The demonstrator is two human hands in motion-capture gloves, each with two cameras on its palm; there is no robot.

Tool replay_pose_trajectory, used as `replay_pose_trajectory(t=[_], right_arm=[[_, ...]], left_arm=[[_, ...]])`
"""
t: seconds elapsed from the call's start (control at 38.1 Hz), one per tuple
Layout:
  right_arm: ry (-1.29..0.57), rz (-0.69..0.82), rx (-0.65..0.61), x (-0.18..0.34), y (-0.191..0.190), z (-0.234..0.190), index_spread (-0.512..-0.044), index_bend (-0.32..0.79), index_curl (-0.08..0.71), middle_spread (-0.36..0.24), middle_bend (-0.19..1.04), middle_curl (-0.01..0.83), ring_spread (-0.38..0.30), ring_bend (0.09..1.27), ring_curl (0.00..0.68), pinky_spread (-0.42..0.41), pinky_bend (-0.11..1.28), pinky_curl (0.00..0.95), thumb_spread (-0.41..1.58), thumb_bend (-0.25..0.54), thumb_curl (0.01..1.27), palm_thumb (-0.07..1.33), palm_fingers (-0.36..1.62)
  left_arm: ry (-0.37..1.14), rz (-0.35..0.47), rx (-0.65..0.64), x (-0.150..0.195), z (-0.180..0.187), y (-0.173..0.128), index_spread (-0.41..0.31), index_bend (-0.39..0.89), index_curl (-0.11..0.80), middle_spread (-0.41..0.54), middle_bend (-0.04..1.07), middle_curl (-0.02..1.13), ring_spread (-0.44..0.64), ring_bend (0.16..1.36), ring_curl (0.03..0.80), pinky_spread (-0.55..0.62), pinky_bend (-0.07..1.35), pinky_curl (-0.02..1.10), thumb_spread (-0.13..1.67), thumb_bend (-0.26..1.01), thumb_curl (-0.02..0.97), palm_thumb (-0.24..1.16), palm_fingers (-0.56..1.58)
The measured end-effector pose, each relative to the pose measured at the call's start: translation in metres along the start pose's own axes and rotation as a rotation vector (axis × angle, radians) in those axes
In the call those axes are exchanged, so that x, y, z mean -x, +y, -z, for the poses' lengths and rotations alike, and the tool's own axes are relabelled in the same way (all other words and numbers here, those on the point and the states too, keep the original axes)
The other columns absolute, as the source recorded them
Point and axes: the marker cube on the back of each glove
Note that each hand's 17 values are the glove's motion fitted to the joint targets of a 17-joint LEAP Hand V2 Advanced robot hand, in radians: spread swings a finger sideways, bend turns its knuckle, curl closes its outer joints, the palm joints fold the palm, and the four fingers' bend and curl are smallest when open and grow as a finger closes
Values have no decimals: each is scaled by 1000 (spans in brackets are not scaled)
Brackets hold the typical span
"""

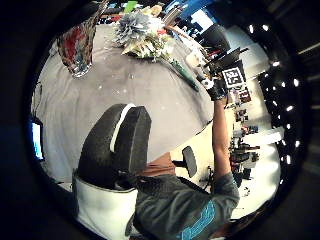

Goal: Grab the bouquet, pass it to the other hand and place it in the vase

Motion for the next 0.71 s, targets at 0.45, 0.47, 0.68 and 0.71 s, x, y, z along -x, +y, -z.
replay_pose_trajectory(t=[0.45, 0.47, 0.68, 0.71], right_arm=[[-74, -58, 207, 24, 29, -18, -332, 165, 218, 106, 228, 329, 243, 327, 241, 332, 612, 351, 1117, 33, 363, 757, 114], [-72, -61, 199, 25, 29, -19, -331, 185, 226, 98, 241, 334, 241, 338, 243, 332, 583, 342, 1124, 40, 370, 776, 163], [16, -45, -13, 30, 16, -15, -313, 455, 336, 38, 268, 351, 190, 287, 233, 323, 359, 282, 1145, 57, 405, 871, 555], [32, -48, -20, 30, 17, -14, -308, 459, 344, 33, 257, 349, 185, 293, 238, 322, 347, 280, 1142, 57, 409, 881, 579]], left_arm=[[19, 28, 58, 7, -22, 0, -55, 143, 281, 124, 180, 335, 292, 577, 284, 425, 373, 346, 1149, -19, 243, 181, 334], [20, 28, 60, 7, -23, 0, -55, 143, 282, 124, 180, 334, 289, 577, 284, 425, 373, 346, 1149, -19, 243, 181, 334], [26, 34, 77, 11, -28, 1, -55, 138, 286, 125, 182, 335, 293, 579, 285, 426, 372, 350, 1149, -19, 246, 180, 332], [26, 34, 77, 10, -28, 2, -55, 138, 286, 125, 182, 335, 293, 579, 285, 426, 372, 350, 1149, -19, 246, 180, 332]])
